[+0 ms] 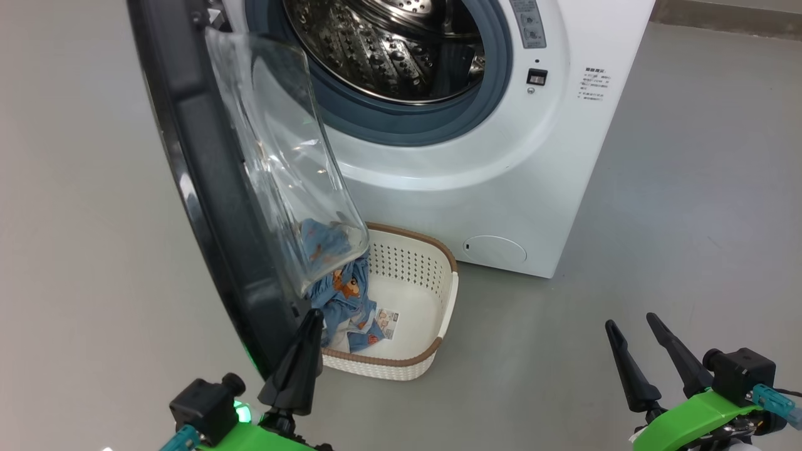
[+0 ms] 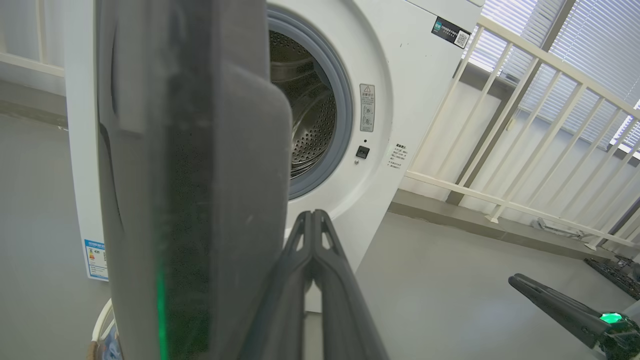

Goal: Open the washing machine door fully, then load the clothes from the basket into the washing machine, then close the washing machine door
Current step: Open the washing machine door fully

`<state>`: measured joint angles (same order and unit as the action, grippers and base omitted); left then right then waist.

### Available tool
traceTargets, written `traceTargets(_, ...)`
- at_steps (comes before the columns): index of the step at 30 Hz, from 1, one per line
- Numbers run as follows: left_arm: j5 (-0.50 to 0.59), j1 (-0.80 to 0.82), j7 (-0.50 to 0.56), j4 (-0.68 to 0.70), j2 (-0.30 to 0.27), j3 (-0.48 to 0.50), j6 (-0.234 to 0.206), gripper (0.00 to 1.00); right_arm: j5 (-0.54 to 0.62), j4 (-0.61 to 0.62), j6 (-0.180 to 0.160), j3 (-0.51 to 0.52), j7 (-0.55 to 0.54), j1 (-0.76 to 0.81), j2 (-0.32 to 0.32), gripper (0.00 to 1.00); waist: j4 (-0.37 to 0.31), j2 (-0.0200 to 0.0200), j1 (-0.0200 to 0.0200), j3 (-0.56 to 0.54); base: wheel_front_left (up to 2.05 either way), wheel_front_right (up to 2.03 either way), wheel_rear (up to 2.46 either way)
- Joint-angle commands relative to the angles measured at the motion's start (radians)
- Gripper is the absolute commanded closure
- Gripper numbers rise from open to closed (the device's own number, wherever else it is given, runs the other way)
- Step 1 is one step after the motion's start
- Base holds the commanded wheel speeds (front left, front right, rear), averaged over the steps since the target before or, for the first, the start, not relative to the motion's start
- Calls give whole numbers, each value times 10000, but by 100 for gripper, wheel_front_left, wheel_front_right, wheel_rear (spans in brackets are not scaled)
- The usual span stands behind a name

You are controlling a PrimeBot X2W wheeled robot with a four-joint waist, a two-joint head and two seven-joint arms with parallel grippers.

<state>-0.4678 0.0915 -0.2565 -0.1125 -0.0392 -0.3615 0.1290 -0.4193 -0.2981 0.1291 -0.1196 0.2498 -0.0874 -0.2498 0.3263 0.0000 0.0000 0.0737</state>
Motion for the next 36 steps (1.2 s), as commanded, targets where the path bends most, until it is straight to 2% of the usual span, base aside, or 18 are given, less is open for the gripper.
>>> traceTargets(1,72,361,-51,83,-126,492,7,100,9,284,16,-219,120,-204,-86,0,14,0,0,-10,0,0,0)
traceTargets(7,172,234,-52,-211,-154,1056,-26,100,9,315,16,-246,120,-168,-66,0,81,0,0,-51,0,0,0)
traceTargets(11,250,16,-52,-238,-278,1624,-216,100,20,329,16,-315,120,-179,-49,0,139,0,0,-37,0,0,0)
traceTargets(22,386,-281,-52,-358,-1038,3439,-834,100,-3,325,16,-445,120,-195,-7,0,324,0,0,-1,0,0,0)
traceTargets(28,314,81,-53,-989,-1471,4236,-928,100,12,335,16,-479,120,-252,-18,0,374,0,0,81,0,0,0)
traceTargets(36,421,785,-53,-1985,-1894,5114,-757,100,27,359,16,-482,120,-267,-61,0,442,0,0,203,0,0,0)
